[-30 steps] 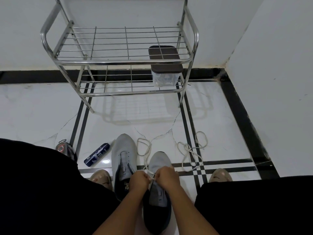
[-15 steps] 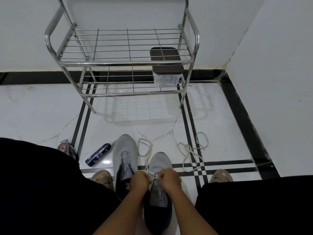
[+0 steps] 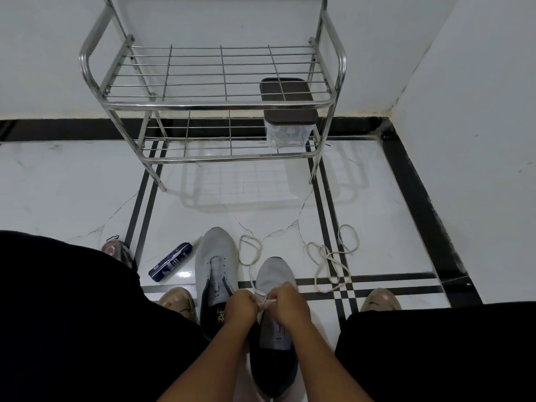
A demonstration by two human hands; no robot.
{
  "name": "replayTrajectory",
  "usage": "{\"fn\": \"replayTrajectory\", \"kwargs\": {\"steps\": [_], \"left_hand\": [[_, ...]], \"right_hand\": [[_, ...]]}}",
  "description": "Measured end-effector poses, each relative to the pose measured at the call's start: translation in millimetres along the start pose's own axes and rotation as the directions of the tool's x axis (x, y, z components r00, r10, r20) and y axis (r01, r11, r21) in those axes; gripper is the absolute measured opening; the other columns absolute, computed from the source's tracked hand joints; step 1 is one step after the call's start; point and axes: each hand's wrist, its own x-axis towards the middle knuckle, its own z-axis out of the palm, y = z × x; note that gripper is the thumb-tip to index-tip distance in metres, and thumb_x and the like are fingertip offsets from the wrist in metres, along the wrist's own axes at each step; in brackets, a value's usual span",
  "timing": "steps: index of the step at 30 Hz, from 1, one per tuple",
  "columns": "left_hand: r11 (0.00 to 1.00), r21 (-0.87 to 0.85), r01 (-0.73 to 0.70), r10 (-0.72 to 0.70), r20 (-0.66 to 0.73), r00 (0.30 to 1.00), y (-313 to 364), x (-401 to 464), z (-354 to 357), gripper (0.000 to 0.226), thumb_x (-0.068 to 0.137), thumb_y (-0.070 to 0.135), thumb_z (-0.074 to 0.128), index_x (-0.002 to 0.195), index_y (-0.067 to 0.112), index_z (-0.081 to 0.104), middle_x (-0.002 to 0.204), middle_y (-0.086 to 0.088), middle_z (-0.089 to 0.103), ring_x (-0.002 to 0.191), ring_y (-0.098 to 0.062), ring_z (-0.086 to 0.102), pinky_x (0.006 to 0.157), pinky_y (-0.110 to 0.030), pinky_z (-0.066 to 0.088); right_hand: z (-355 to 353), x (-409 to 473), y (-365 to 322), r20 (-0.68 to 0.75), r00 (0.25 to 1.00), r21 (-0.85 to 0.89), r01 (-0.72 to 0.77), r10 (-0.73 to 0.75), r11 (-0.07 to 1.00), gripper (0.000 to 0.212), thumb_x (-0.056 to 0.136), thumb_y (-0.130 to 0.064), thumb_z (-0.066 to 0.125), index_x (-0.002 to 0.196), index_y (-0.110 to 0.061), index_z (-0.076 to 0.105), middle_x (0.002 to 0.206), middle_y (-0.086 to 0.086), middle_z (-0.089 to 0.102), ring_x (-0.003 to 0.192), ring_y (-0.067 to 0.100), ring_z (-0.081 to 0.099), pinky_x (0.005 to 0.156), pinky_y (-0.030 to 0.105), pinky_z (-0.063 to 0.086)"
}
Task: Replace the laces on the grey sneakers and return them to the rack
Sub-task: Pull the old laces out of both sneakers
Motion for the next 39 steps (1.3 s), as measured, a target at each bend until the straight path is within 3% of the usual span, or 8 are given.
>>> {"fn": "replayTrajectory", "kwargs": {"steps": [3,5,10,15,20,23,33,39], "left_hand": [[1.0,0.009,0.005,-0.005,-0.005,1.0,-1,1,-1,0.026,0.083,0.01,0.065,0.058,0.012,0.062,0.087,-0.015,0.071,0.083,-0.021,0.065,0.063,-0.021,0.037],[1.0,0.016,0.022,-0.022,-0.008,1.0,-3,3,-1,0.029,0.084,0.009,0.064,0.056,0.016,0.058,0.077,-0.006,0.066,0.083,-0.02,0.063,0.065,-0.021,0.039],[0.996,0.084,0.017,-0.017,-0.008,1.0,-2,3,-2,0.023,0.087,0.013,0.059,0.065,0.018,0.063,0.09,-0.004,0.069,0.092,-0.021,0.063,0.071,-0.021,0.042],[0.941,0.309,-0.135,0.136,0.019,0.991,5,3,0,0.03,0.093,0.028,0.044,0.109,0.007,0.057,0.11,-0.014,0.065,0.101,-0.03,0.062,0.081,-0.034,0.048],[0.778,0.521,-0.351,0.329,0.138,0.934,10,-2,2,0.025,0.091,0.02,0.046,0.116,0.019,0.043,0.117,-0.009,0.051,0.101,-0.031,0.058,0.081,-0.039,0.048],[0.738,0.558,-0.379,0.345,0.17,0.923,7,0,9,0.034,0.094,0.02,0.045,0.128,0.026,0.044,0.127,-0.01,0.043,0.11,-0.03,0.055,0.088,-0.038,0.046],[0.667,0.624,-0.407,0.361,0.208,0.909,5,2,21,0.031,0.096,0.019,0.046,0.127,0.017,0.051,0.126,-0.01,0.044,0.109,-0.028,0.056,0.087,-0.036,0.048],[0.764,0.521,-0.381,0.28,0.265,0.923,14,19,14,0.041,0.095,0.037,0.042,0.113,0.007,0.063,0.121,-0.013,0.061,0.099,-0.025,0.057,0.076,-0.023,0.037]], "right_hand": [[7,-2,1,-0.031,0.998,0.049,-0.062,0.063,0.997,0.022,0.087,-0.027,0.052,0.096,-0.023,0.072,0.11,0.003,0.056,0.099,0.028,0.06,0.082,0.031,0.047],[-11,6,8,-0.107,0.96,0.324,-0.213,0.259,0.922,0.026,0.087,-0.026,0.048,0.094,-0.014,0.07,0.103,0.009,0.065,0.091,0.028,0.062,0.076,0.03,0.05],[-80,30,42,-0.12,0.705,0.923,-0.18,0.699,0.339,0.031,0.095,-0.025,0.05,0.105,0.001,0.063,0.083,0.01,0.062,0.073,0.025,0.055,0.067,0.031,0.049],[-54,18,23,-0.237,0.797,0.426,-0.429,0.556,0.796,0.053,0.086,-0.033,0.061,0.13,-0.008,0.048,0.13,0.014,0.048,0.109,0.035,0.057,0.084,0.039,0.051],[-6,-8,10,0.147,0.913,-0.025,-0.382,0.381,0.924,0.04,0.085,-0.035,0.058,0.119,-0.016,0.062,0.121,0.007,0.062,0.111,0.025,0.061,0.082,0.029,0.048],[-6,-5,21,0.121,0.899,0.082,-0.431,0.421,0.899,0.033,0.088,-0.016,0.049,0.116,-0.013,0.066,0.12,0.009,0.064,0.109,0.028,0.061,0.078,0.028,0.047],[-5,-6,29,0.196,0.893,0.229,-0.443,0.404,0.867,0.036,0.087,-0.017,0.049,0.117,-0.017,0.068,0.122,0.006,0.065,0.112,0.027,0.06,0.087,0.026,0.048],[-3,-8,36,0.185,0.892,0.214,-0.447,0.413,0.869,0.033,0.089,-0.021,0.05,0.116,-0.022,0.068,0.121,0.003,0.065,0.111,0.025,0.06,0.084,0.024,0.046]]}}
